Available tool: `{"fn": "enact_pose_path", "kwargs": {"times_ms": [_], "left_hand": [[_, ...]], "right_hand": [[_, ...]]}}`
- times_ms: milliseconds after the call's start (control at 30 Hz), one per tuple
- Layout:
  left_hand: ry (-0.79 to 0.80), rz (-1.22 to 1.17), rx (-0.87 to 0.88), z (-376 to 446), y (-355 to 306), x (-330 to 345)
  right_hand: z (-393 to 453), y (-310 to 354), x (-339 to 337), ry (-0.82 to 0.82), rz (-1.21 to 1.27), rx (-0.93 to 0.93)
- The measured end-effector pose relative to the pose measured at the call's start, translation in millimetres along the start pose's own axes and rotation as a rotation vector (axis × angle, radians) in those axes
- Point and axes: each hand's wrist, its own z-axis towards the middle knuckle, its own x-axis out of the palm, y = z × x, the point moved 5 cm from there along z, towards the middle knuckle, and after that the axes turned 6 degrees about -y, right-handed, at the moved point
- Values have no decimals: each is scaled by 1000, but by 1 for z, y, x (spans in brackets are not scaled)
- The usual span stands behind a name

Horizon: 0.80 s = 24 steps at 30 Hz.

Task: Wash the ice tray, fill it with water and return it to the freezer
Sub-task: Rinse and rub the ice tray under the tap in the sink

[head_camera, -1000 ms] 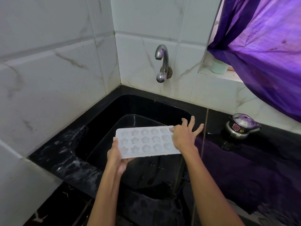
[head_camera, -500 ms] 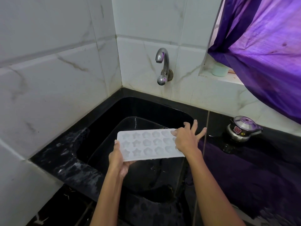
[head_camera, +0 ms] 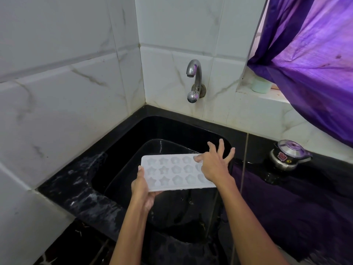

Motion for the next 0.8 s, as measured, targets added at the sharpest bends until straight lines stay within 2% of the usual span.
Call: {"fn": "enact_pose_path", "kwargs": {"times_ms": [800], "left_hand": [[2, 0, 18, 7, -5, -7]], "right_hand": [[6, 4, 3, -3, -30, -34]]}}
